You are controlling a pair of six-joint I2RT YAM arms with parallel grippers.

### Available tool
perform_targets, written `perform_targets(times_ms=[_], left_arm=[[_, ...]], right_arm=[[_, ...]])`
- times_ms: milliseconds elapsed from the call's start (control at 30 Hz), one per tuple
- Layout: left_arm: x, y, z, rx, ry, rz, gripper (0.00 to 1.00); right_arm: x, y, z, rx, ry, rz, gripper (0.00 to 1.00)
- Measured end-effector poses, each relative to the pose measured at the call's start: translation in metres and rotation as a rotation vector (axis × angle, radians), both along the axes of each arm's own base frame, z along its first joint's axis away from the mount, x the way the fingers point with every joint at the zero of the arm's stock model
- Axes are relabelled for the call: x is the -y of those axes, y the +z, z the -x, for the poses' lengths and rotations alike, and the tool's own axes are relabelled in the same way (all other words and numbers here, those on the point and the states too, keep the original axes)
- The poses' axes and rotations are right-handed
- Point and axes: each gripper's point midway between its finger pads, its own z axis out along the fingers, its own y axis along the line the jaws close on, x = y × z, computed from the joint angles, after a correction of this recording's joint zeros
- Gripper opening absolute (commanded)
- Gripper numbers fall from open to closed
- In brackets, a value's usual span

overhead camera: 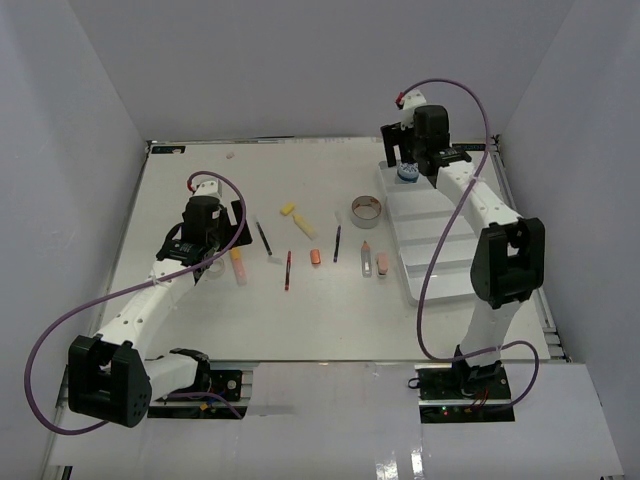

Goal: Sort the stationery into containers
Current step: Place the stationery in the storage box, then pick up the stationery from the center of the board.

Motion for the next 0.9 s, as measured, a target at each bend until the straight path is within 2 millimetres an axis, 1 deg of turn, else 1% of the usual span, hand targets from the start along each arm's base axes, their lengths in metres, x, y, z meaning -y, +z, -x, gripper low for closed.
perform_targets(times_ms=[33,100,133,167,200,233,267,300,333,400,467,533,600,667,767,867,900], left_arm=[[0.0,0.0,0.0,0.0,0.0,0.001,0.98],[0.001,0.0,0.0,0.0,-0.003,0.003,0.98],[0.001,0.0,0.0,-0.001,-0.005,0.005,0.98],[0.001,0.0,0.0,-0.001,-0.004,0.005,0.98],[0.001,0.0,0.0,-0.001,-0.005,0.005,0.98],[0.001,0.0,0.0,-0.001,-0.004,0.005,0.98],[0.001,0.0,0.0,-0.001,-0.004,0.005,0.98],[0.001,0.0,0.0,-0.001,-0.004,0.005,0.98],[0.001,0.0,0.0,-0.001,-0.004,0.005,0.98],[0.001,0.0,0.0,-0.001,-0.004,0.006,0.98],[0.001,0.0,0.0,-0.002,-0.005,0.007,0.98],[0.001,0.0,0.0,-0.001,-0.005,0.007,0.98],[0.001,0.0,0.0,-0.001,-0.006,0.008,0.98],[0.001,0.0,0.0,-0.002,-0.006,0.007,0.98],[0.001,0.0,0.0,-0.001,-0.006,0.008,0.98],[0.001,0.0,0.0,-0.001,-0.006,0.008,0.98],[0.001,0.0,0.0,-0.001,-0.006,0.007,0.98]], right_arm=[[-0.011,0.014,0.01,0.021,0.029,-0.004,0.9],[-0.034,0.031,0.028,0.047,0.086,-0.009,0.9],[-0.047,0.034,0.037,0.053,0.114,-0.01,0.92],[-0.061,0.033,0.047,0.051,0.144,-0.007,0.93],[-0.073,0.026,0.058,0.035,0.17,-0.001,0.95],[-0.083,0.016,0.068,0.012,0.196,0.006,0.99],[-0.095,0.003,0.078,-0.013,0.223,0.012,1.0],[-0.103,-0.013,0.089,-0.05,0.247,0.022,0.95],[-0.108,-0.031,0.1,-0.091,0.267,0.034,0.87],[-0.113,-0.059,0.117,-0.156,0.29,0.053,0.85],[-0.116,-0.081,0.129,-0.208,0.305,0.071,0.82],[-0.119,-0.09,0.133,-0.231,0.316,0.082,0.77],[-0.123,-0.095,0.132,-0.231,0.324,0.087,0.74],[-0.126,-0.1,0.129,-0.226,0.328,0.093,0.72],[-0.127,-0.111,0.124,-0.235,0.332,0.111,0.68],[-0.13,-0.127,0.117,-0.256,0.34,0.132,0.61],[-0.131,-0.132,0.116,-0.262,0.342,0.137,0.56]])
